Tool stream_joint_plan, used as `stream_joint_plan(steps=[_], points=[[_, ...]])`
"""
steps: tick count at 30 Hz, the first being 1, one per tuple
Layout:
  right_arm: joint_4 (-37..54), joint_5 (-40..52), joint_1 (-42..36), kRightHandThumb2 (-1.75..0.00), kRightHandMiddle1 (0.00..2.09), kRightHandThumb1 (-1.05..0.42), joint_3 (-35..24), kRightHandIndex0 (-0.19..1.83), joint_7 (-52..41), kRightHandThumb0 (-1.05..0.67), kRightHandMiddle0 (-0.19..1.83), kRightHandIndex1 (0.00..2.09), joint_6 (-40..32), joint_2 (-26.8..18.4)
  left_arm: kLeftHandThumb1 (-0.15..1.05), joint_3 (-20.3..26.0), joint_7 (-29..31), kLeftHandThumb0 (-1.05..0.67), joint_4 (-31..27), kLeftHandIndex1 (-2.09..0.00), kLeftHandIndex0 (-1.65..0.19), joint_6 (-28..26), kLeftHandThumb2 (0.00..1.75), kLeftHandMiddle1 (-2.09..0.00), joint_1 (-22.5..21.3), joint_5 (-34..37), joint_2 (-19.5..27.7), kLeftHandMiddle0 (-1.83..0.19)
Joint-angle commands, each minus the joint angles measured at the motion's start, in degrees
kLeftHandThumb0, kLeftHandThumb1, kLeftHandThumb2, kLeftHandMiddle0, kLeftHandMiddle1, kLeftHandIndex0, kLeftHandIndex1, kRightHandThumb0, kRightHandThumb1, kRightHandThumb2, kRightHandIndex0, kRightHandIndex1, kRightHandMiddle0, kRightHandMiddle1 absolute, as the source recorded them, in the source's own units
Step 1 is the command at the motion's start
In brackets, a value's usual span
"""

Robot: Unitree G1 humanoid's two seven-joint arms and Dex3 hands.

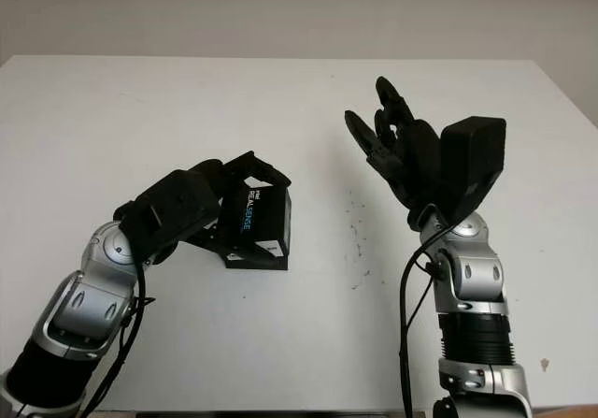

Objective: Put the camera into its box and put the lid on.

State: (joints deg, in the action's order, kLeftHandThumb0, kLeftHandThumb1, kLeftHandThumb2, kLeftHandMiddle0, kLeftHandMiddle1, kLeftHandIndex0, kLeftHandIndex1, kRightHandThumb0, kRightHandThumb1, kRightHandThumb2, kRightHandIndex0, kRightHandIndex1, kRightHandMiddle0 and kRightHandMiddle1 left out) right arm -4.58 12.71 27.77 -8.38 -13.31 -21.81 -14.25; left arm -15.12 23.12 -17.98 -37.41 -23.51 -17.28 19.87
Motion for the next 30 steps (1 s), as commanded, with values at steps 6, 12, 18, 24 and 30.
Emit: stream_joint_plan(steps=[6, 12, 18, 24, 30], points=[[0.96, 0.12, 0.26, -0.21, 0.11, -1.05, -0.22, -0.17, 0.06, -0.56, -0.1, 0.05, 0.25, -0.04, 1.01, -1.32, 0.84, -0.15, -1.62, -1.47, -0.19, -0.03, 0.05, -1.7, -0.53, 0.59, -0.84, -0.39], [0.81, -0.24, 0.52, -0.19, 0.11, -1.05, 0.08, -0.17, 0.68, -0.59, -0.08, 0.05, -0.05, -0.01, 1.01, -5.23, 3.14, -0.15, -0.94, -1.47, -0.16, 8.3, 0.05, -1.51, -1.01, -4.85, 5.81, -0.25], [0.48, 0.3, 0.56, -0.19, 0.1, -1.05, -0.3, -0.17, 0.24, -0.57, -0.08, 0.05, 0.16, -0.06, 1.04, -9.84, 5.11, -0.37, 0.08, -0.68, -0.09, 19.93, 0.06, -0.77, -0.72, -16.33, 12.32, -0.13], [0.04, 0.54, 0.92, -0.18, 0.1, -1.05, -0.36, -0.17, -0.08, -0.58, -0.07, 0.05, 0.34, -0.03, 1.05, -10.13, 9.92, -0.49, -0.16, -0.16, -0.09, 23.08, 0.11, -0.09, -1.13, -21.58, 13.22, -0.14], [0.02, 0.27, 1.05, -0.18, 0.1, -1.05, -0.15, -0.17, -0.02, -0.58, -0.07, 0.06, 0.48, -0.05, 1.05, -8.41, 12.07, -0.55, -0.39, -0.12, -0.08, 22.6, 0.13, -0.06, -0.29, -22.06, 11.45, -0.13]])
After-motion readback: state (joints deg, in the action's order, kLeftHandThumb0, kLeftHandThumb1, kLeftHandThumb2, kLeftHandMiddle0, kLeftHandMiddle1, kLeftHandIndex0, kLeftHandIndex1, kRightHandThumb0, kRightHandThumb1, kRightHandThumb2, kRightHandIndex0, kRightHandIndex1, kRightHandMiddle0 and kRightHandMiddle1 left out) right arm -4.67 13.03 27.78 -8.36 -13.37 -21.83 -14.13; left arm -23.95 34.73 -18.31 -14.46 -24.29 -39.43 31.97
